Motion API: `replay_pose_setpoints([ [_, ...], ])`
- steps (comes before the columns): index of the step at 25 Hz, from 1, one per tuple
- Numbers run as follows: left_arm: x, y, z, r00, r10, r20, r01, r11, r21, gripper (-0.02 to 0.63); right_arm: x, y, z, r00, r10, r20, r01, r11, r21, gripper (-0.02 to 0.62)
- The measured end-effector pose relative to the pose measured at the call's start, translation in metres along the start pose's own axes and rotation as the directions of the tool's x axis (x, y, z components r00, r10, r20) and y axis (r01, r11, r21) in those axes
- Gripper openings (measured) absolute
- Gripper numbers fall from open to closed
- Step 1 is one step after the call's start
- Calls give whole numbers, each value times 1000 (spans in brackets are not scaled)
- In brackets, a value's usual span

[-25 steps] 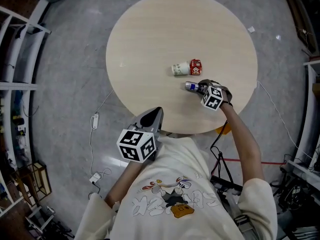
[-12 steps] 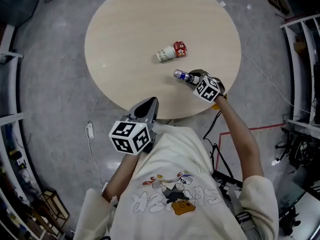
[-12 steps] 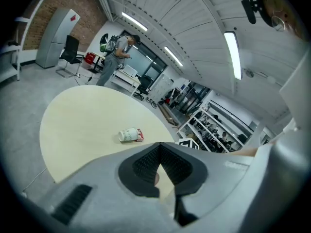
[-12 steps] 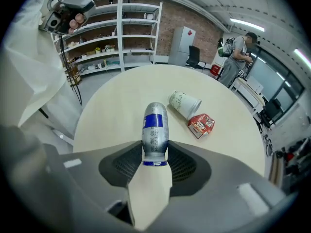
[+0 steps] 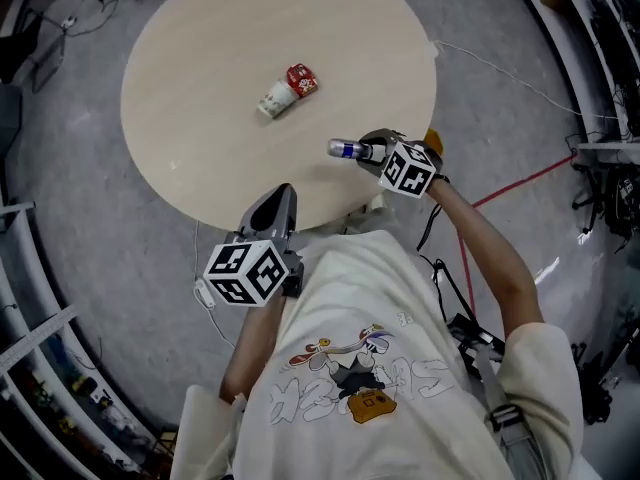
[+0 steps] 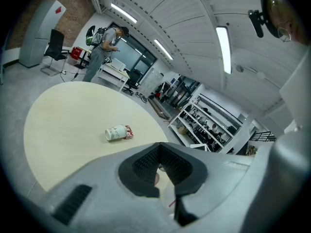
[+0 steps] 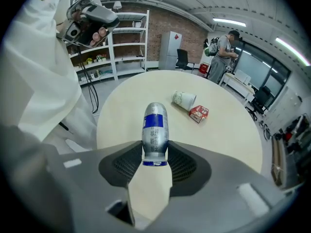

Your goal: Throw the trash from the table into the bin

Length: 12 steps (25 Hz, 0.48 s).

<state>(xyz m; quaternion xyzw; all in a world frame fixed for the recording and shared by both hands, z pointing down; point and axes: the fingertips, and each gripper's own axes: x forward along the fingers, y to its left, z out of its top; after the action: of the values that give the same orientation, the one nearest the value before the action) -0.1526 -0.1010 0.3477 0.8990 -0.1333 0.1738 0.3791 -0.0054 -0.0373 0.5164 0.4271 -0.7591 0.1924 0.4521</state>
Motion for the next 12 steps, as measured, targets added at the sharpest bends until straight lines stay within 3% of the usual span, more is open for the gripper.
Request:
replay_pose_setpoints([
  [8, 48, -64, -24, 997, -24, -72, 30, 996, 89, 3, -30, -2, -58, 1000, 2, 17, -3, 999, 44, 170],
  [12, 71, -92, -29, 997, -21, -76, 28, 995, 95, 3, -44, -17, -88, 999, -6, 37, 3, 998, 64, 170],
])
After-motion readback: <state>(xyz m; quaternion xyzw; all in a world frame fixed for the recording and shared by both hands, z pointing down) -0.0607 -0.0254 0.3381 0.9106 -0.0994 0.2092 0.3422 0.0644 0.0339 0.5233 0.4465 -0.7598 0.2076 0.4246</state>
